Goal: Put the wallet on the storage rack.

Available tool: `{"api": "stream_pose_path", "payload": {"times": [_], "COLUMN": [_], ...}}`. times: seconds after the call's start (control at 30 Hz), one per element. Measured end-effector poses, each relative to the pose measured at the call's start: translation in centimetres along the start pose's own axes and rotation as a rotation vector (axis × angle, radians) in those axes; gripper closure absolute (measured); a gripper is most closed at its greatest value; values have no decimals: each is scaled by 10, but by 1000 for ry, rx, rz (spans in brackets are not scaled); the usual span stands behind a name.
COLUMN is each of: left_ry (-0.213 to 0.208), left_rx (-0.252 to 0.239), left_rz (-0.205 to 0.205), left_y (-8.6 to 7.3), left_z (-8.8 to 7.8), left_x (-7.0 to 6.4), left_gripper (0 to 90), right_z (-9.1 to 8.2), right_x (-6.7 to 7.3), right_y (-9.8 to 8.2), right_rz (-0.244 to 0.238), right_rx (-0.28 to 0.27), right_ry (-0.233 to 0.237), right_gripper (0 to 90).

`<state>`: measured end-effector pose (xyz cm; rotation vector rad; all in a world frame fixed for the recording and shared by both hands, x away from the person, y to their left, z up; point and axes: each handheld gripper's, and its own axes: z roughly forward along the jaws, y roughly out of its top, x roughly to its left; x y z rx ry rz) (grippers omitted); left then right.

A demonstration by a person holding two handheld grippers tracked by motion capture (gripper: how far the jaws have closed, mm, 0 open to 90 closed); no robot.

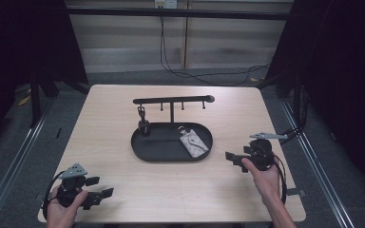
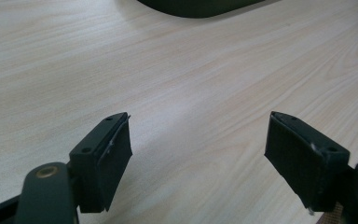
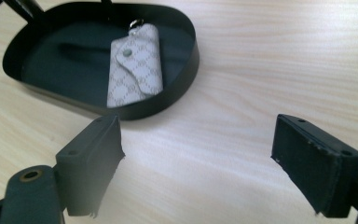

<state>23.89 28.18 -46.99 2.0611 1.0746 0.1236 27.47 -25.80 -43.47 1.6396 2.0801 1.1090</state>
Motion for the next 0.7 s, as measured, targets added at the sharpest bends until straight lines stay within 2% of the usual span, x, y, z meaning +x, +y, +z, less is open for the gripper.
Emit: {"api": "stream_pose_path", "payload": {"times": [0.13, 0.3, 0.4, 0.53, 0.67, 0.7], "left_ry": [-1, -2, 2, 0, 3, 4], "left_rx": [0, -5, -5, -7, -10, -12], "left_rz": [3, -7, -6, 0, 1, 1], "left_y": [0, 0, 1, 1, 1, 1], "left_z": [-1, 0, 0, 0, -2, -2], "left_x": [1, 0, 0, -1, 0, 1], "left_gripper": [224, 224, 224, 224, 223, 224], "right_z": [-5, -12, -14, -13, -12, -11], "right_x": [1, 0, -4, -8, -10, -11], "right_y": [-10, -24, -35, -46, -51, -52], "right_rz": [-16, -10, 21, 30, 4, -21], "right_rx": [9, 9, 3, 11, 20, 31], "right_ry": [-12, -22, -15, -23, -47, -67], "right_gripper": [158, 161, 161, 161, 160, 160]}}
